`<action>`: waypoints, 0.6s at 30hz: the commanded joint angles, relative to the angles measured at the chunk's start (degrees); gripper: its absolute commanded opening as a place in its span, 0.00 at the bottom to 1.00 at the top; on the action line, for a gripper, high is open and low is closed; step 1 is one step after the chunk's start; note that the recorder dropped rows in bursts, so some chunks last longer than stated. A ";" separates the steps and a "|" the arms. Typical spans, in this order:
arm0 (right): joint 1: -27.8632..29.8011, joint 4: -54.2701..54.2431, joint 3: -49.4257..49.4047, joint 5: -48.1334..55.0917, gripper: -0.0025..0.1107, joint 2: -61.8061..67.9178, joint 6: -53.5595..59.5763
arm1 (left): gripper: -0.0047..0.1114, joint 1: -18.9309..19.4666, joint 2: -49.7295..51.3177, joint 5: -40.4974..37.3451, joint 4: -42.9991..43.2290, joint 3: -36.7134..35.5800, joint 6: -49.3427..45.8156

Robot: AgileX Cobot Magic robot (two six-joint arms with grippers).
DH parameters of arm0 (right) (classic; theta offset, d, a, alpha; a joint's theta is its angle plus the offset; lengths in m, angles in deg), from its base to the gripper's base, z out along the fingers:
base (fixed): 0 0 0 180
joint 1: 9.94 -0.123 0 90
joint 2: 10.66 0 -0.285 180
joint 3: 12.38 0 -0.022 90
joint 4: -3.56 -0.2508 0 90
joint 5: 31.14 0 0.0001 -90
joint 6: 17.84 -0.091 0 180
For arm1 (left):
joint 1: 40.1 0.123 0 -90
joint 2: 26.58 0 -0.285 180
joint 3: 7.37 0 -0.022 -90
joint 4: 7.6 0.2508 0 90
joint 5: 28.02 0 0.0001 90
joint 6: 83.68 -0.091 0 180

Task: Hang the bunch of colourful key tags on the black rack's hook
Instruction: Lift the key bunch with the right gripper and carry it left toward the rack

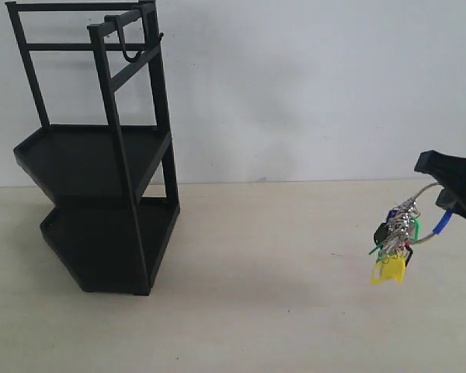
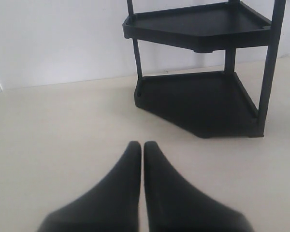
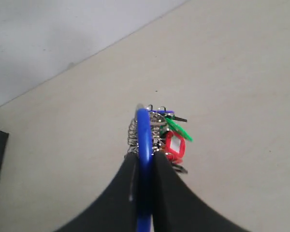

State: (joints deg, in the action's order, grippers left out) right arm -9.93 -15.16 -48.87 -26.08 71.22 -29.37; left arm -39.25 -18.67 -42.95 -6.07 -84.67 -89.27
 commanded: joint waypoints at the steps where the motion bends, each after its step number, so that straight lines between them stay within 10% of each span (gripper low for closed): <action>1: -0.71 0.09 0.00 2.93 0.02 -6.73 8.32 | 0.08 -0.07 -0.12 0.32 -0.20 0.08 0.04; 18: -12.30 -4.20 0.00 4.37 0.02 -23.08 20.25 | 0.08 -0.07 -0.12 0.32 -0.20 0.08 0.04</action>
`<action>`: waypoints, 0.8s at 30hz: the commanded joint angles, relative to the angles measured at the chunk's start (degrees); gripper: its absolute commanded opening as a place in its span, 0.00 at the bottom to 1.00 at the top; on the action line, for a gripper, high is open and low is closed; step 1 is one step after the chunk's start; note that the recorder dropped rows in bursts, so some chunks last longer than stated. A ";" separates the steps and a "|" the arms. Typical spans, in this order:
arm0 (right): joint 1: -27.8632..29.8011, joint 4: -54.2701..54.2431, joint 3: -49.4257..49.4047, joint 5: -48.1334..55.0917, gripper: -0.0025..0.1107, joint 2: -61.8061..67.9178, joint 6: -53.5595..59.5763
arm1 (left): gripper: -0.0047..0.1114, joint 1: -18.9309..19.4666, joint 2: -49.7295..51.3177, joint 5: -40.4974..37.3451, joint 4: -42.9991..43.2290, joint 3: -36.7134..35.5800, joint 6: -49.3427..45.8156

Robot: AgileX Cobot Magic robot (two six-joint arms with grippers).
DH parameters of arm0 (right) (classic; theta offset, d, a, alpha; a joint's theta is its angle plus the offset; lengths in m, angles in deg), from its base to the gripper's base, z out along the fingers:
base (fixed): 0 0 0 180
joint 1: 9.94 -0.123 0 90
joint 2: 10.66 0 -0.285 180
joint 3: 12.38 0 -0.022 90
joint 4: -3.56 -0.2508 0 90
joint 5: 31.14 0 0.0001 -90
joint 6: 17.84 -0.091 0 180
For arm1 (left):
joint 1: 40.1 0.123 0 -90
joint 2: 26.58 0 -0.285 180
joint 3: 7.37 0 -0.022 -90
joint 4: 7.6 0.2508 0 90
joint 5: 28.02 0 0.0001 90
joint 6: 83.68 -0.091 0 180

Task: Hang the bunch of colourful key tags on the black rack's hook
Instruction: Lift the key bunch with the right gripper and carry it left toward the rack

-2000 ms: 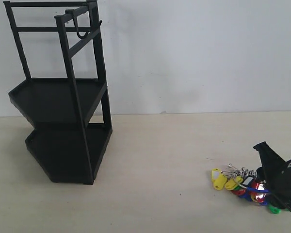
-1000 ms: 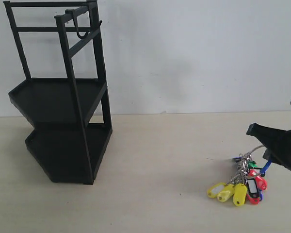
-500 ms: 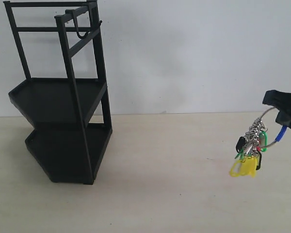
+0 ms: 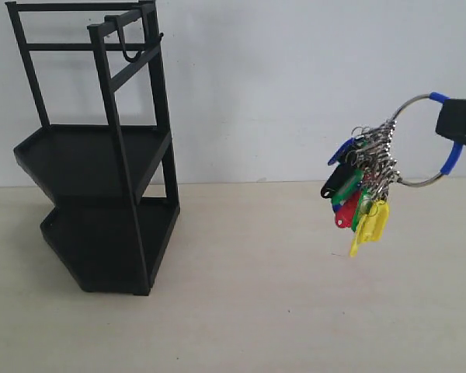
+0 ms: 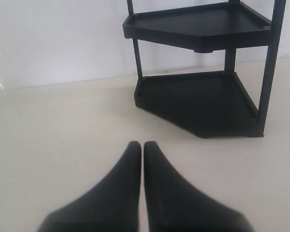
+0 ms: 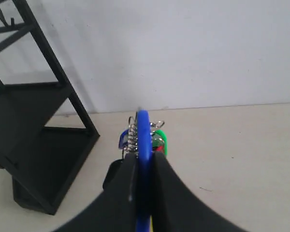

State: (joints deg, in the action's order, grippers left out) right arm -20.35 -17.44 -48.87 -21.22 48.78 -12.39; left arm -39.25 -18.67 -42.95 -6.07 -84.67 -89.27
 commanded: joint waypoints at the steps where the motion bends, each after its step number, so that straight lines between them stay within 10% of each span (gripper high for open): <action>1: -2.64 -1.27 0.00 -0.49 0.02 -0.64 7.90 | 0.08 -0.07 -0.12 0.32 -0.20 0.08 0.04; 24: -13.48 -6.01 6.47 -8.45 0.02 1.54 8.77 | 0.08 -0.07 -0.12 0.32 -0.20 0.08 0.04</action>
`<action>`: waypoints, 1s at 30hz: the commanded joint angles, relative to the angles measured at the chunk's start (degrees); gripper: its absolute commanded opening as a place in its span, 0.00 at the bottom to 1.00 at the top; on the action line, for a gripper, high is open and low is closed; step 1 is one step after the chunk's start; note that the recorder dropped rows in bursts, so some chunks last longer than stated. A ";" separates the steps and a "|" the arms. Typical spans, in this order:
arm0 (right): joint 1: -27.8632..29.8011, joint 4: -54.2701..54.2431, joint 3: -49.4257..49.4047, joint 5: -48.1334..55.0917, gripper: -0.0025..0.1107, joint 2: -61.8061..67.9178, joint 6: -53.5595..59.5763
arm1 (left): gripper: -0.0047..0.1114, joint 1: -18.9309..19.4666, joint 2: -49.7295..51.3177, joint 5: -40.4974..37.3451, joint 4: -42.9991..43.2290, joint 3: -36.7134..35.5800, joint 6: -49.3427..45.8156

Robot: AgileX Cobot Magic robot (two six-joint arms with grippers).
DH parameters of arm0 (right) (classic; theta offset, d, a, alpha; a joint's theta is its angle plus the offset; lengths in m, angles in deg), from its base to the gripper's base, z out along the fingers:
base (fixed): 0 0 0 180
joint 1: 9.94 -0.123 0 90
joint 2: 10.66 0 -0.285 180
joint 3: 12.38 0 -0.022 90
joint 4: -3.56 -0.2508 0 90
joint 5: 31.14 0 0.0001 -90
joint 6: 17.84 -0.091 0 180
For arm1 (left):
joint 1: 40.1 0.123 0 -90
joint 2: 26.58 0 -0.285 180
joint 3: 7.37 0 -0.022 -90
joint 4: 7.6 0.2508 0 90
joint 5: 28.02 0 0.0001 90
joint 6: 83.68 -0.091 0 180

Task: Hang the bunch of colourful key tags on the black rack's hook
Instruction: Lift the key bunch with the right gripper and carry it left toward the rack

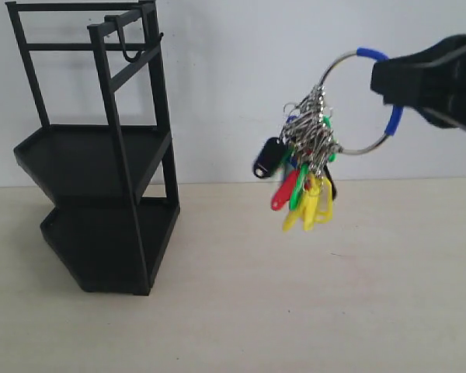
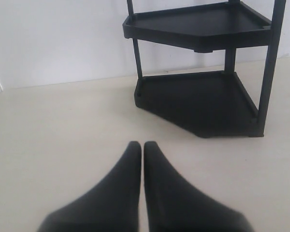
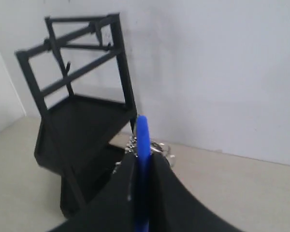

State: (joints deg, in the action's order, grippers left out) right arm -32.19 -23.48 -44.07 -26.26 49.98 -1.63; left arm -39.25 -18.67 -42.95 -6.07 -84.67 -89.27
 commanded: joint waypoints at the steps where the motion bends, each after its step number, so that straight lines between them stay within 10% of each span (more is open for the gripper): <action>1: -2.43 1.50 1.85 -1.01 0.02 0.46 0.18 | 0.08 -0.07 -0.12 0.32 -0.20 0.08 0.04; 30: -9.58 4.10 3.23 -9.27 0.02 8.21 -5.81 | 0.08 -0.07 -0.12 0.32 -0.20 0.08 0.04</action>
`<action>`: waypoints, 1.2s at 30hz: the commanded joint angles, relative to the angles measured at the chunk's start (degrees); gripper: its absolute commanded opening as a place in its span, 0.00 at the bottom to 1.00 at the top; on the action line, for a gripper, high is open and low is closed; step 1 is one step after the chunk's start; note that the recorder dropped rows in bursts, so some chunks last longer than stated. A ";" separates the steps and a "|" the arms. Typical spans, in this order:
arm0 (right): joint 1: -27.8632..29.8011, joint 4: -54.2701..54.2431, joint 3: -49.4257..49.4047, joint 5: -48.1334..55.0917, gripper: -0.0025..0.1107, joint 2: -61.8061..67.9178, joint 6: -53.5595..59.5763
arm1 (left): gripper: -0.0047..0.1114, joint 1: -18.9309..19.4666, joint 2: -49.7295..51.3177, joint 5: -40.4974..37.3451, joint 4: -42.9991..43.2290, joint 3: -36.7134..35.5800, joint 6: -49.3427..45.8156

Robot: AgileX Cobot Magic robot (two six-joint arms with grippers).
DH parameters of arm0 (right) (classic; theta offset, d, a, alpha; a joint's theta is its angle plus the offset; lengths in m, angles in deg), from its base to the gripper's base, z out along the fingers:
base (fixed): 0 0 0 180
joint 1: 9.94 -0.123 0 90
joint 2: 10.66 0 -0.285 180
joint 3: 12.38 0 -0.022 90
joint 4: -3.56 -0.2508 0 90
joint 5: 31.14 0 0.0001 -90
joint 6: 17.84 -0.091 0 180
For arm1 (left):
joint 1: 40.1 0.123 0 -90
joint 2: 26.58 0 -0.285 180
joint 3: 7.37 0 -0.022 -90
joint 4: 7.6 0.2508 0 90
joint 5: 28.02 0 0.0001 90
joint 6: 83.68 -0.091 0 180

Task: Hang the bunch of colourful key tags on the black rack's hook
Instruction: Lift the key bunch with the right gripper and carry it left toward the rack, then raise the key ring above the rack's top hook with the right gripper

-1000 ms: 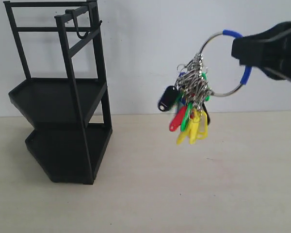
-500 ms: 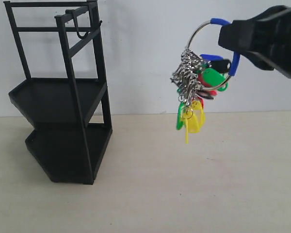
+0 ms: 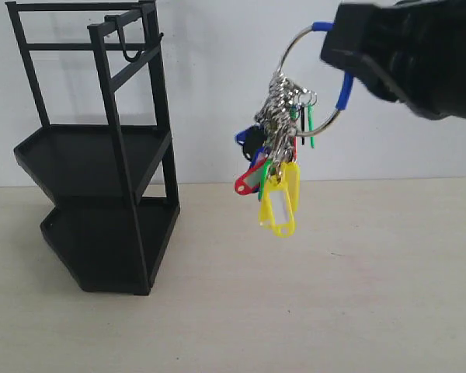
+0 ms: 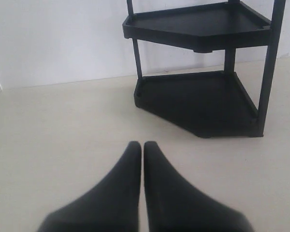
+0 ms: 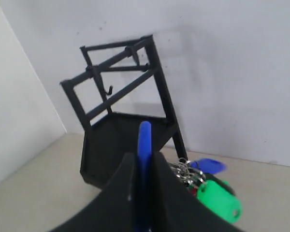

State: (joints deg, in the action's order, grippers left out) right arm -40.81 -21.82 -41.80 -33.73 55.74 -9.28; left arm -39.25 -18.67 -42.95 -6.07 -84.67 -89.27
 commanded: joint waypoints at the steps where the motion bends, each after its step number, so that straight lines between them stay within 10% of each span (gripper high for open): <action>1: -0.66 0.27 0.97 -5.74 0.02 3.08 0.75 | 0.08 -0.07 -0.12 0.32 -0.20 0.08 0.04; 12: -4.99 -4.34 2.45 -19.25 0.02 7.96 1.43 | 0.08 -0.07 -0.12 0.32 -0.20 0.08 0.04; 36: -5.63 1.63 5.77 -2.12 0.02 15.23 3.10 | 0.08 -0.07 -0.12 0.32 -0.20 0.08 0.04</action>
State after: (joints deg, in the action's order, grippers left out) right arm -45.57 -22.54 -36.57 -40.30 69.47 -8.64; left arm -39.25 -18.67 -42.95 -6.07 -84.67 -89.27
